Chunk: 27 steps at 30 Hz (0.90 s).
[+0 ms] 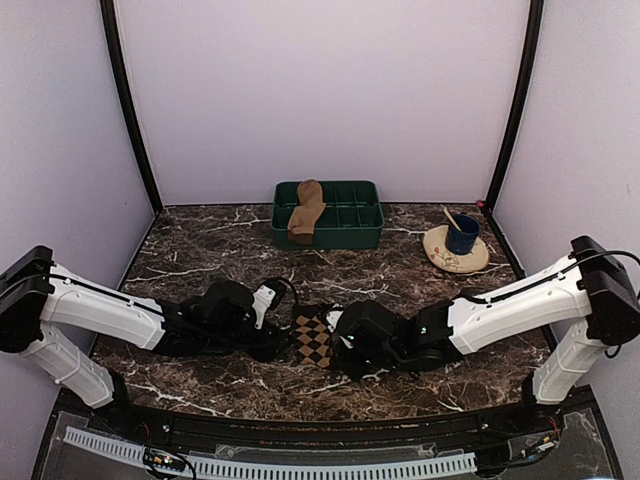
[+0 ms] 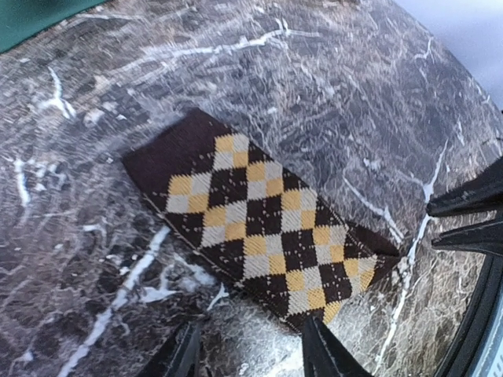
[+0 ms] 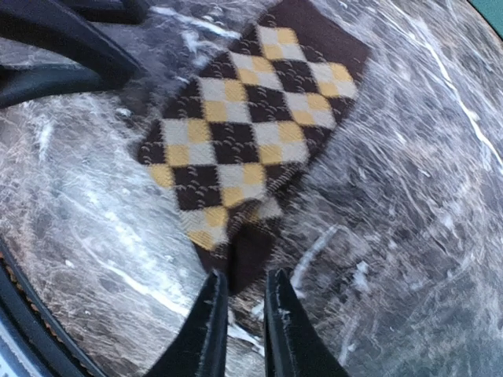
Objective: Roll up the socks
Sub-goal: Smooth out the sock at the center of the board.
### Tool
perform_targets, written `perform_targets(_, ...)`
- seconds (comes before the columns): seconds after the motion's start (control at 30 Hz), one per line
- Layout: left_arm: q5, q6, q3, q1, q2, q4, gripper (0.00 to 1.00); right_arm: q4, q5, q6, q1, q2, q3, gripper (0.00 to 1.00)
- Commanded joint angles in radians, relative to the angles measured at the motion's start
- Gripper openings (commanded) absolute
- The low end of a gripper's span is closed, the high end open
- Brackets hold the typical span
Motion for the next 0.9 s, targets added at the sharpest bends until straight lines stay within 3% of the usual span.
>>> perform_targets(0.0,0.046,0.019,0.031,-0.001,0.046,0.06,0.47,0.146,-0.08,-0.003,0.003,0.039,0.006,0.12)
perform_targets(0.23,0.054,0.012,0.055,-0.001,0.108,0.09,0.46,0.261,-0.191,0.028,-0.023,0.102,0.0,0.06)
perform_targets(0.87,0.072,0.0,0.105,-0.001,0.21,0.099,0.45,0.554,-0.409,0.169,-0.183,0.132,-0.191,0.05)
